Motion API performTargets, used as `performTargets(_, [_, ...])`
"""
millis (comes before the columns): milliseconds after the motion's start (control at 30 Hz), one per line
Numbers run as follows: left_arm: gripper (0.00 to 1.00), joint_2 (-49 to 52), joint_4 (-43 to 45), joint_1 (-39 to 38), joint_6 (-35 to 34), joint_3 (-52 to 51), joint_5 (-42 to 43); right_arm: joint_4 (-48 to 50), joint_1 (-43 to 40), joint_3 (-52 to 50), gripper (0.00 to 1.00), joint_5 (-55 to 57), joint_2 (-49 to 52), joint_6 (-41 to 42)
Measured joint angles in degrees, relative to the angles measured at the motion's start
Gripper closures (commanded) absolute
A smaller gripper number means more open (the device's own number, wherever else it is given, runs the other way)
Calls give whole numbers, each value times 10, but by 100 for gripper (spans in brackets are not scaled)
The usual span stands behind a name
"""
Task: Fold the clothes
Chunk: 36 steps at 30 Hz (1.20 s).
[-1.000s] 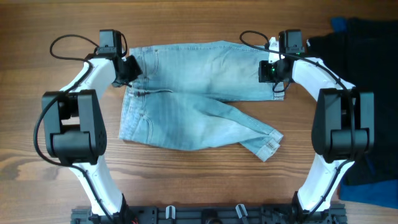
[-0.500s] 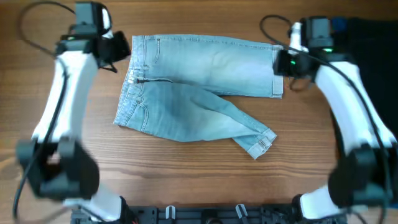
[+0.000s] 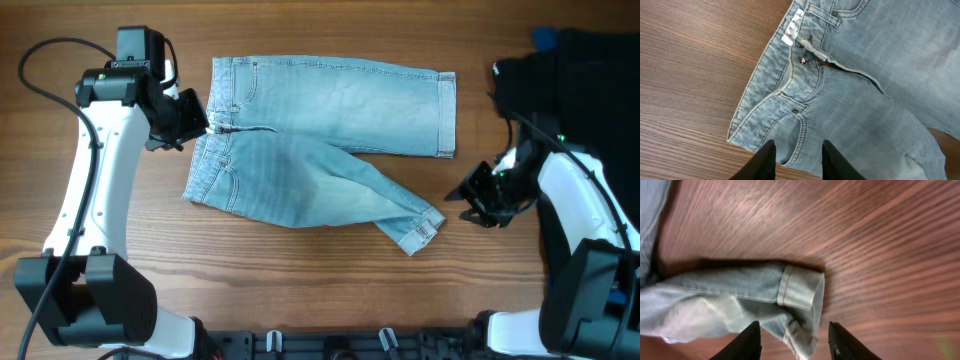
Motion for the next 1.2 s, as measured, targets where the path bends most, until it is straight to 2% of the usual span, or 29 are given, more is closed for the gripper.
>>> performTargets(167, [69, 0, 1, 0, 0, 0, 0, 104, -15, -81, 57, -69, 2, 39])
performTargets(400, [64, 0, 1, 0, 0, 0, 0, 176, -15, -134, 58, -70, 2, 94])
performTargets(833, [61, 1, 4, 0, -1, 0, 0, 242, -16, -169, 64, -93, -1, 137])
performTargets(1200, [61, 1, 4, 0, -1, 0, 0, 257, -16, -179, 66, -151, 0, 129])
